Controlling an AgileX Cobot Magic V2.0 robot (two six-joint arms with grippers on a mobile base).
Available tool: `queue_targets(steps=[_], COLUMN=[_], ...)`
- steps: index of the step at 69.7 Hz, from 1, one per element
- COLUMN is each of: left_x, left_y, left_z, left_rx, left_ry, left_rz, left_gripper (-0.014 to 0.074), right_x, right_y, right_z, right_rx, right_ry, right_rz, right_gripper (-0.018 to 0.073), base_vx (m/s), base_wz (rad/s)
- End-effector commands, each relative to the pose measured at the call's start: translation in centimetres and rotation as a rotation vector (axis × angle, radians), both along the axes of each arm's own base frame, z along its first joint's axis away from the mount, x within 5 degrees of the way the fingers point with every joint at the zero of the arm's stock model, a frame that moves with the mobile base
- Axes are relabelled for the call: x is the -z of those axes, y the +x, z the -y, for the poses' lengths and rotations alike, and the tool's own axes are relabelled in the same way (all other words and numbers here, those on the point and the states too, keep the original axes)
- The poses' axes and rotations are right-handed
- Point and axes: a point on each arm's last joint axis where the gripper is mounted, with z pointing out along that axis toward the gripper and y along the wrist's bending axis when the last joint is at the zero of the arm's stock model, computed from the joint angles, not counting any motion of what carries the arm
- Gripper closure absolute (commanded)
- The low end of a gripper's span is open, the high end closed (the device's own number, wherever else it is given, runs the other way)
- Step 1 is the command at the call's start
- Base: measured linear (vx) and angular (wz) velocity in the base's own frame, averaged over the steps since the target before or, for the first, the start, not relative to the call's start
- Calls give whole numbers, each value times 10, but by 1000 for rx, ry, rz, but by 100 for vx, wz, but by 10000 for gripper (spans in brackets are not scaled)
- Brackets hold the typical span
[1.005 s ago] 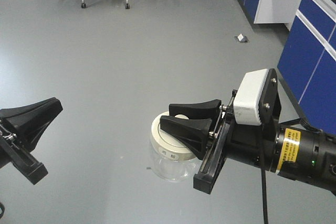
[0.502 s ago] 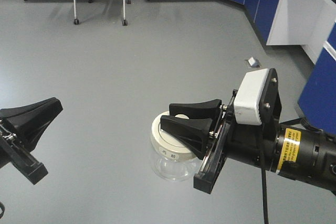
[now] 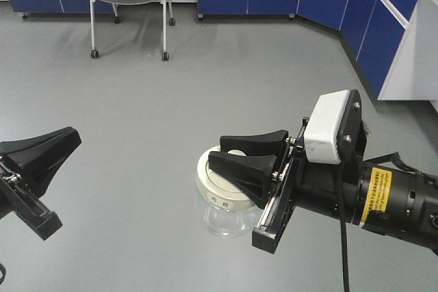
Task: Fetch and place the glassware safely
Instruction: 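Carry the jar in the right gripper toward the black counter with plant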
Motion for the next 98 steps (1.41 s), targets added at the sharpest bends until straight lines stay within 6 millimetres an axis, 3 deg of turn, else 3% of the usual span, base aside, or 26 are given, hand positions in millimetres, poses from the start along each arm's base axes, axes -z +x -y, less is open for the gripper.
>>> queue_targets(steps=[1,98], left_x=[-15,-15], left_y=[0,0], left_z=[2,2], left_rx=[21,20], left_ry=[-71,-70], left_rz=[62,58], left_gripper=[597,597], right_x=[-22,-20], right_y=[-3,-2], right_z=[-1,-1], right_rx=[-27,-16], right_ry=[101,91], right_rz=[55,48], right_gripper=[560,560], base_vx=[71,65], base_wz=[1,-1])
